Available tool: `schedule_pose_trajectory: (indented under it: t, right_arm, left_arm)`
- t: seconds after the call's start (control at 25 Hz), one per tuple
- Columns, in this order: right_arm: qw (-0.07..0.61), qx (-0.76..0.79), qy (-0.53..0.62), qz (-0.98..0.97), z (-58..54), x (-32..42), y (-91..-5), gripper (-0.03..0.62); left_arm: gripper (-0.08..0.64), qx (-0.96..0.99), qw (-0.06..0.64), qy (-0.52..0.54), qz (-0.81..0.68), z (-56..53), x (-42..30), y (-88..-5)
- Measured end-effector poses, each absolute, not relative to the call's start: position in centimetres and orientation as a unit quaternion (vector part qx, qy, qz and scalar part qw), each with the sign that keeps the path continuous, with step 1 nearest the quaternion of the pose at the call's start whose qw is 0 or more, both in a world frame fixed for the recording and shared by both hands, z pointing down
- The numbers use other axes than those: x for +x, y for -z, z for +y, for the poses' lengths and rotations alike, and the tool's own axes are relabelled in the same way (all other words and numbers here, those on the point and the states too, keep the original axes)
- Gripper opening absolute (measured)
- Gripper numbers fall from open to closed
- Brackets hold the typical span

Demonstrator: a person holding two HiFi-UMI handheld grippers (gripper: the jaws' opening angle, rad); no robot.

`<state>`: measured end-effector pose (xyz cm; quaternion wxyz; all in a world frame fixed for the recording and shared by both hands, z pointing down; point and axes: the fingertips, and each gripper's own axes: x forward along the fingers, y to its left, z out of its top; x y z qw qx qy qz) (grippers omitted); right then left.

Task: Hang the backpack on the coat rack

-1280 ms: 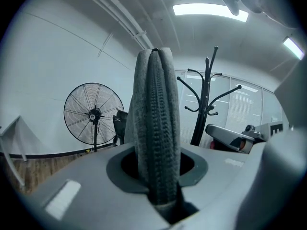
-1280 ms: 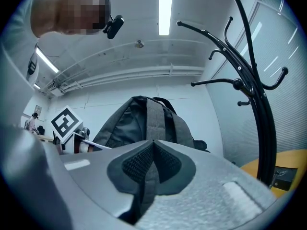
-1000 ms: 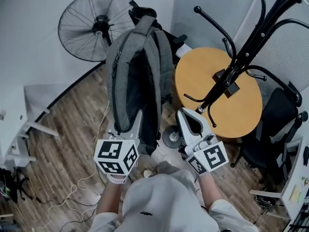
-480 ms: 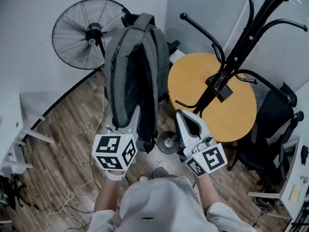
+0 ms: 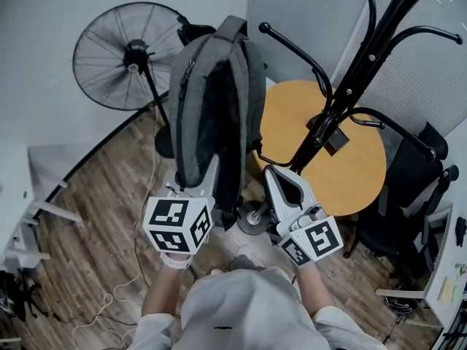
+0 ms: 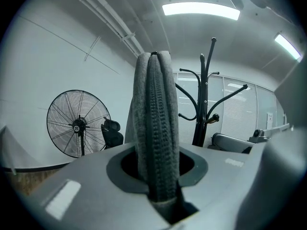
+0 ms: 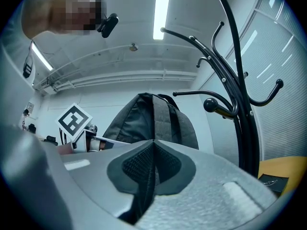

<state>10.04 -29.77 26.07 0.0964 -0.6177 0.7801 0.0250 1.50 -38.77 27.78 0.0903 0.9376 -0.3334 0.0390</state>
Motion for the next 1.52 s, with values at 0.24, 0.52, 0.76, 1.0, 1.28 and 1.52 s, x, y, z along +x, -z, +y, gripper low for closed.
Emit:
schedule_pose_trajectory:
  t: [0.24, 0.52, 0.76, 1.0, 1.28, 1.52]
  right_arm:
    - [0.102, -0.620, -0.027, 0.778, -29.9, 10.8, -25.8, 0.002]
    - [0.107, -0.622, -0.030, 0.775, -29.5, 11.0, -25.6, 0.002]
    - [0.112, -0.632, -0.023, 0.767, -28.2, 11.2, -26.0, 0.002]
    - [0.114, -0.639, -0.015, 0.760, -27.0, 11.1, -26.6, 0.002]
    - [0.117, -0.657, 0.001, 0.745, -25.3, 12.1, -27.8, 0.002]
    - [0.112, -0.672, 0.009, 0.732, -24.0, 12.9, -28.5, 0.002]
  left_arm:
    - [0.124, 0.943, 0.080, -0.038, -0.320, -38.4, 3.0, -27.2]
    - [0.124, 0.948, 0.069, -0.034, -0.309, -37.5, 3.6, -26.3]
    - [0.126, 0.952, 0.060, -0.057, -0.294, -36.1, 4.3, -27.3]
    - [0.126, 0.956, 0.066, -0.070, -0.276, -34.5, 5.1, -28.5]
    - [0.126, 0.962, 0.066, -0.086, -0.249, -32.7, 7.2, -30.0]
    - [0.127, 0.967, 0.077, -0.091, -0.226, -31.0, 9.0, -31.4]
